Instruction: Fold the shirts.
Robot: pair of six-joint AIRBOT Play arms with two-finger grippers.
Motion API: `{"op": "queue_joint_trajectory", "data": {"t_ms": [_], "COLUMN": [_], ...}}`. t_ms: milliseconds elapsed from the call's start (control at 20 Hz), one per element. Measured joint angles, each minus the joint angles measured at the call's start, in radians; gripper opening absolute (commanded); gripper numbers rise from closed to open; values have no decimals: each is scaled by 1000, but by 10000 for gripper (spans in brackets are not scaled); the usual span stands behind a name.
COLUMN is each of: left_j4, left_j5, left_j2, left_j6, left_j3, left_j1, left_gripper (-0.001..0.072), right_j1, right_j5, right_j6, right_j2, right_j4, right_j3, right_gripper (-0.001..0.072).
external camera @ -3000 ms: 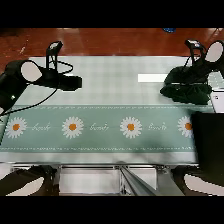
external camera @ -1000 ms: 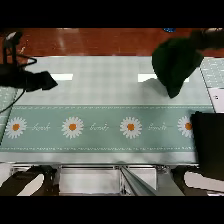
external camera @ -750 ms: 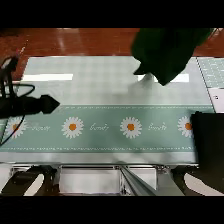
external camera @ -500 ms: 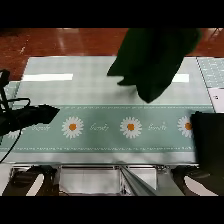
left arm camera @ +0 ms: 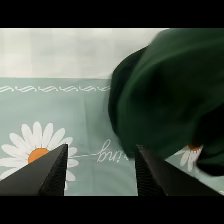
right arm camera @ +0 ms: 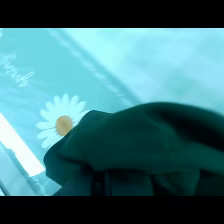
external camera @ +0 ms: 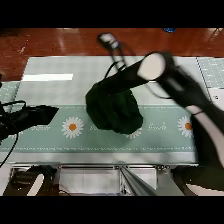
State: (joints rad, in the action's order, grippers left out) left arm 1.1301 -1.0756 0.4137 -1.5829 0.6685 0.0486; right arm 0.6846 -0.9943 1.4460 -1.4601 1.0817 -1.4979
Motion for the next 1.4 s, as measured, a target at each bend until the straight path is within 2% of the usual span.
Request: {"op": "queue_joint_trajectory", "data": {"t_ms": [50, 100, 150, 250, 400, 600, 700, 800, 950, 1100, 1250, 1400], "left_j4": [0, 0, -1, -1, -4, -10, -27, -77, -171, -316, -470, -550], "left_j5": [0, 2, 3, 18, 44, 27, 9, -2, 23, 97, 169, 217], "left_j2": [0, 1, 4, 10, 19, 52, 101, 182, 328, 491, 641, 766], "left_j6": [0, 0, 0, 1, 1, -27, -52, -42, 51, 190, 342, 441], "left_j3": [-2, -4, -5, -7, -9, -15, -39, -84, -140, -161, -154, -126], "left_j1": [0, 0, 0, 0, 0, 0, 0, 0, 0, 0, 5, 28], "left_gripper": [505, 505, 504, 504, 505, 505, 505, 505, 505, 505, 505, 505], "right_j1": [28, 45, 54, 38, -85, -383, -546, -688, -851, -948, -984, -997], "right_j5": [26, 55, 64, 62, -25, -129, -153, -161, -143, -118, -107, -99], "right_j6": [14, 27, 38, 41, 19, -9, -13, -24, -76, -135, -174, -198], "right_j2": [-46, -85, -117, -156, -139, -17, 57, 134, 246, 335, 378, 394], "right_j4": [-15, -39, -60, -96, -117, -78, -51, -45, -87, -144, -182, -224], "right_j3": [5, 9, 11, 5, -29, -28, 40, 165, 406, 626, 766, 850], "right_gripper": [163, 390, 410, 410, 410, 409, 407, 407, 406, 406, 406, 406]}}
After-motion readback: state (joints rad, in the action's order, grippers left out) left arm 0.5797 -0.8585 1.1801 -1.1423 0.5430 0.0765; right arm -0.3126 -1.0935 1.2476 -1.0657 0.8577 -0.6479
